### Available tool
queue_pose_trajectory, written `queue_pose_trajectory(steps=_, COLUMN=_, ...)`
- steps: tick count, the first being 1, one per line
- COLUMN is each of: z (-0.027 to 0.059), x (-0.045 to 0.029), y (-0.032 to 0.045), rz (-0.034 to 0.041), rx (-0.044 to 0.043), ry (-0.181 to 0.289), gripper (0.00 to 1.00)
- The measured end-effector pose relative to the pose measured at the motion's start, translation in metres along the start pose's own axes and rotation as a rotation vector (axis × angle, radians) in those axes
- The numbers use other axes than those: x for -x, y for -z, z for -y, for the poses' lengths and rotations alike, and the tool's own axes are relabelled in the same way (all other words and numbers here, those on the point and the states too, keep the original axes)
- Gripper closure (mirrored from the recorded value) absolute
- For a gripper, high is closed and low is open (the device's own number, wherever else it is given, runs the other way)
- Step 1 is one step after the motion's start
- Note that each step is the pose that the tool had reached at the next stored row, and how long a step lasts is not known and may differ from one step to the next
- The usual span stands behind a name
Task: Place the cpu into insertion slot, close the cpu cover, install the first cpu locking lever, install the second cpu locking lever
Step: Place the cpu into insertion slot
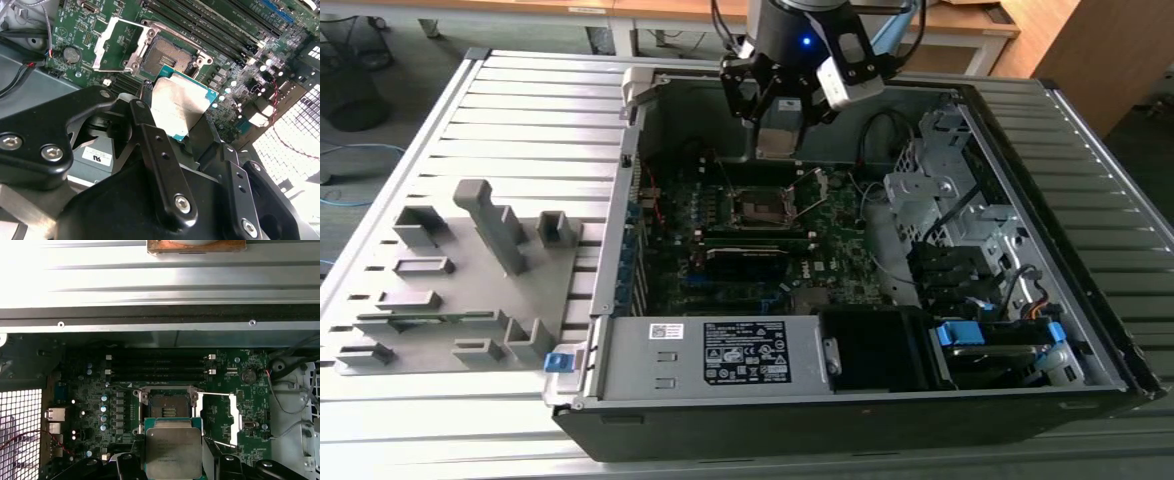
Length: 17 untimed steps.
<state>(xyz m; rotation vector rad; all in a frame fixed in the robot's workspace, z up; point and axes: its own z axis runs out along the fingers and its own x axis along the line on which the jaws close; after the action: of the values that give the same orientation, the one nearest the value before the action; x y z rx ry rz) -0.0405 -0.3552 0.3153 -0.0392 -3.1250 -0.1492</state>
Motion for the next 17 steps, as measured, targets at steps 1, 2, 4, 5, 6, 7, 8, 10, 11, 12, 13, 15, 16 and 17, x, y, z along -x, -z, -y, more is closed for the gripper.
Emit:
queue_pose_trajectory(steps=1, z=0.0000, x=0.0000, y=-0.0001, rz=0.0000, rx=0.0000, ry=0.000, gripper=0.46)
queue_pose_trajectory(steps=2, z=0.0000, x=0.0000, y=-0.0003, rz=0.0001, rx=0.0002, ry=0.000, gripper=0.46)
queue_pose_trajectory(steps=4, z=0.0001, x=0.0000, y=-0.0013, rz=0.0004, rx=0.0009, ry=0.000, gripper=0.46)
queue_pose_trajectory(steps=5, z=0.0002, x=0.0000, y=-0.0019, rz=0.0003, rx=0.0008, ry=0.000, gripper=0.46)
queue_pose_trajectory(steps=6, z=0.0002, x=0.0000, y=-0.0024, rz=0.0001, rx=0.0006, ry=0.000, gripper=0.46)
queue_pose_trajectory(steps=7, z=0.0002, x=0.0000, y=-0.0028, rz=0.0001, rx=0.0005, ry=0.000, gripper=0.46)
queue_pose_trajectory(steps=8, z=0.0003, x=0.0000, y=-0.0028, rz=0.0000, rx=0.0003, ry=0.000, gripper=0.46)
queue_pose_trajectory(steps=10, z=0.0003, x=0.0000, y=-0.0029, rz=0.0000, rx=0.0004, ry=0.000, gripper=0.46)
queue_pose_trajectory(steps=11, z=0.0003, x=0.0000, y=-0.0031, rz=0.0001, rx=0.0006, ry=0.000, gripper=0.46)
queue_pose_trajectory(steps=12, z=0.0003, x=0.0000, y=-0.0031, rz=0.0001, rx=0.0006, ry=0.000, gripper=0.46)
queue_pose_trajectory(steps=13, z=0.0003, x=0.0000, y=-0.0031, rz=0.0001, rx=0.0006, ry=0.000, gripper=0.46)
queue_pose_trajectory(steps=15, z=0.0003, x=0.0001, y=-0.0036, rz=0.0003, rx=0.0009, ry=0.000, gripper=0.46)
queue_pose_trajectory(steps=16, z=0.0003, x=0.0001, y=-0.0039, rz=0.0002, rx=0.0009, ry=0.000, gripper=0.46)
queue_pose_trajectory(steps=17, z=0.0004, x=0.0001, y=-0.0041, rz=0.0001, rx=0.0006, ry=0.000, gripper=0.46)
